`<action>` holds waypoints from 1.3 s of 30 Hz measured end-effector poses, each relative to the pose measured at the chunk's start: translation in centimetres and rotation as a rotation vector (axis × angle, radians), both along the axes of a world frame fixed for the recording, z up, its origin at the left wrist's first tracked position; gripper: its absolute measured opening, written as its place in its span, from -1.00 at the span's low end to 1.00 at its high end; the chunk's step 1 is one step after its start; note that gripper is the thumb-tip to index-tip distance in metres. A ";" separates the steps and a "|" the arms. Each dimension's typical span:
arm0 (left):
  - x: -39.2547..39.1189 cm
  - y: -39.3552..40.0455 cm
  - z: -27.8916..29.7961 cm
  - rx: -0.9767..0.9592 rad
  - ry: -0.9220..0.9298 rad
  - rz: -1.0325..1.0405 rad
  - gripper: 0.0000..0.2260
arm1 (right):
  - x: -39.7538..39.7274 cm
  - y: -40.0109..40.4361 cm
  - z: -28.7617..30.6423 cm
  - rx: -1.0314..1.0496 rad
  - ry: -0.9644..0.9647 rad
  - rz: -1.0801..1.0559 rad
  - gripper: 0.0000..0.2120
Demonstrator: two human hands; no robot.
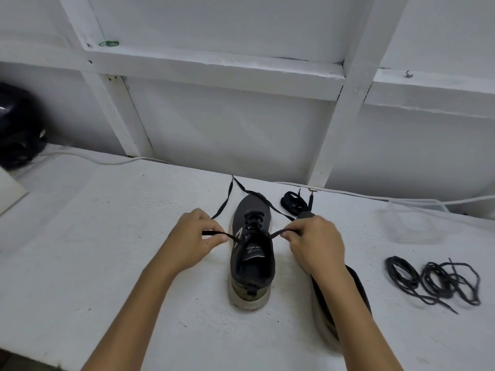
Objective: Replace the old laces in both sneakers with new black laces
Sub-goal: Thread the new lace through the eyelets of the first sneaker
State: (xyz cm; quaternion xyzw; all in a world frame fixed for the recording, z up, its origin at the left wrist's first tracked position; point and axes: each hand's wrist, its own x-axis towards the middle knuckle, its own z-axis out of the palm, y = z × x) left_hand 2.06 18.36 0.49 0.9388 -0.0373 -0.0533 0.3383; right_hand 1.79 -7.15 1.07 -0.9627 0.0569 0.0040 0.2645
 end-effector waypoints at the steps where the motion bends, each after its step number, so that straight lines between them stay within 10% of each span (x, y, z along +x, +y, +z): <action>1: 0.1 -0.2 0.1 0.062 -0.058 0.030 -0.97 | 0.1 0.1 0.2 0.091 0.030 -0.003 -0.88; 5: -0.3 -1.7 1.1 0.135 -0.136 0.123 -0.90 | 0.0 0.8 1.0 0.320 0.177 0.060 -0.78; 14: -1.6 -2.9 1.8 -0.500 0.404 0.034 -0.78 | -1.2 0.8 1.1 0.702 0.322 0.106 -0.82; 31: -1.4 -1.3 2.3 -0.712 0.550 -0.010 -0.75 | -1.5 0.6 1.6 0.897 0.471 0.096 -0.71; 39: 0.5 -1.7 2.9 -0.535 0.128 0.095 -0.86 | 0.2 1.7 1.3 1.068 0.170 -0.065 -0.83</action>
